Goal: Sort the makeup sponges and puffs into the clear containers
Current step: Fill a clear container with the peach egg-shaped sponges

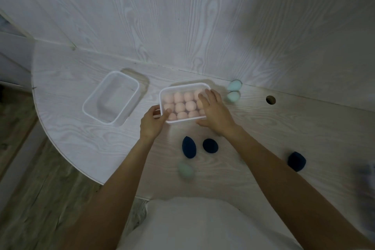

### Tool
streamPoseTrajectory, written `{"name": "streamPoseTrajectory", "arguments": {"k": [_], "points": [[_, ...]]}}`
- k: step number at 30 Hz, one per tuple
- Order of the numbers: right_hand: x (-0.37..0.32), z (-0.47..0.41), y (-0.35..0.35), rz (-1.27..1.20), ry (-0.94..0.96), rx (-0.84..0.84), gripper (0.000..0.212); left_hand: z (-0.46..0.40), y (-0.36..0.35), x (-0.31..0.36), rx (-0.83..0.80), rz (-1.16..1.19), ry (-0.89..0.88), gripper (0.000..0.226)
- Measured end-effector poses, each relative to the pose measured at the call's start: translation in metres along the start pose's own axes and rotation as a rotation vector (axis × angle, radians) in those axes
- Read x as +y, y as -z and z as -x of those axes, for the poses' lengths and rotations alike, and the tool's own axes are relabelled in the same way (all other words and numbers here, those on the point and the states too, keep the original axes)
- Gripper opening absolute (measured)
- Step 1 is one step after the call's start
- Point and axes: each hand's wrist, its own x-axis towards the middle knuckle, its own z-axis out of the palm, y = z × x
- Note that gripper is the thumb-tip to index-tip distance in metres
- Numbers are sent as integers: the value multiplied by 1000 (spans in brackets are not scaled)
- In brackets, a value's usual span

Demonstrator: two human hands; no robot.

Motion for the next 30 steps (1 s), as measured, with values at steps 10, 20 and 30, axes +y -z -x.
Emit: {"name": "streamPoseTrajectory", "arguments": {"k": [10,20,30], "points": [[2,15,-7,-591,-292,125,80,0,-4,-1,1,56,11,48],[-15,-13,-4,-190,-188,175,67,2,29,17,216,-67,-364,44],[-88,-21,-5,-147,151,166,49,-26,108,-44,289,-835,-235,78]]}}
